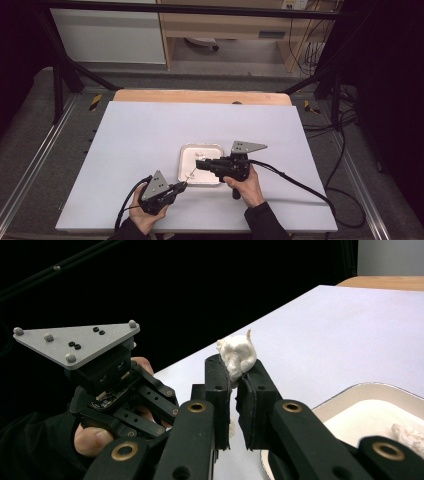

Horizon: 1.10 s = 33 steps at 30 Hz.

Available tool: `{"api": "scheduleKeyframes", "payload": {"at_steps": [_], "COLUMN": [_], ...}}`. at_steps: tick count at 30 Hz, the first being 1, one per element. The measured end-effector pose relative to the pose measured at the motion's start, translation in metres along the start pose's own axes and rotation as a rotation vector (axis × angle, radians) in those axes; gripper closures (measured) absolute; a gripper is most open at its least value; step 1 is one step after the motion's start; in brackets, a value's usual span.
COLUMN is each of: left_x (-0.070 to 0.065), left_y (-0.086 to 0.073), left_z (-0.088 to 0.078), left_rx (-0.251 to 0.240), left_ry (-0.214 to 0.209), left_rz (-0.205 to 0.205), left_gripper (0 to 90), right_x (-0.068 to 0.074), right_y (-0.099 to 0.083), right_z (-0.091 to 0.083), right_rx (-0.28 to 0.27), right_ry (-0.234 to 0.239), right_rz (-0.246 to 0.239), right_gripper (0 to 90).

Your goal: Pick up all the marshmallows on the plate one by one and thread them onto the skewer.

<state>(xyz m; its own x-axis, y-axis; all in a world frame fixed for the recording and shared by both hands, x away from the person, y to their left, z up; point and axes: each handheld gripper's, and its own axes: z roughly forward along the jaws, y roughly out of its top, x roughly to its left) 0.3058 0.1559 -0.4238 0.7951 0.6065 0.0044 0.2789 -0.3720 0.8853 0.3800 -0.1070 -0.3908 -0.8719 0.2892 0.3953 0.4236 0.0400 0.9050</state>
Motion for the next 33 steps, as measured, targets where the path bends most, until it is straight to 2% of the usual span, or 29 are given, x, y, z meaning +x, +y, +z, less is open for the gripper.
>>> {"api": "scheduleKeyframes", "payload": {"at_steps": [10,14,17,21,23,26,31,33], "left_x": [-0.001,-0.002,-0.001,0.001,0.002,0.002,0.004,0.004], "left_y": [0.000,0.001,0.002,0.002,0.003,0.004,0.003,0.002], "left_z": [0.001,0.002,0.003,0.003,0.000,-0.002,-0.002,-0.002], "left_rx": [0.006,0.006,0.006,0.004,-0.015,-0.027,-0.024,-0.019], "left_ry": [0.002,-0.004,-0.020,-0.013,-0.012,-0.006,0.003,0.001], "left_rz": [0.007,0.011,-0.001,-0.010,-0.006,-0.002,-0.002,0.003], "left_gripper": [89.0,89.0,89.0,89.0,89.0,89.0,89.1,89.0], "right_x": [0.000,0.000,0.000,0.000,0.001,0.002,0.004,0.004], "right_y": [-0.003,-0.003,-0.002,0.000,0.002,0.002,0.004,0.008], "right_z": [0.002,0.002,0.002,0.000,-0.001,-0.002,-0.006,-0.008], "right_rx": [0.007,0.005,0.007,0.012,0.014,0.023,0.006,-0.013], "right_ry": [0.006,0.010,0.012,-0.013,-0.031,-0.060,-0.094,-0.099], "right_rz": [-0.004,0.001,0.005,0.000,0.000,-0.005,-0.030,-0.021], "right_gripper": [85.4,85.9,85.8,83.6,78.9,64.3,41.6,39.9]}}
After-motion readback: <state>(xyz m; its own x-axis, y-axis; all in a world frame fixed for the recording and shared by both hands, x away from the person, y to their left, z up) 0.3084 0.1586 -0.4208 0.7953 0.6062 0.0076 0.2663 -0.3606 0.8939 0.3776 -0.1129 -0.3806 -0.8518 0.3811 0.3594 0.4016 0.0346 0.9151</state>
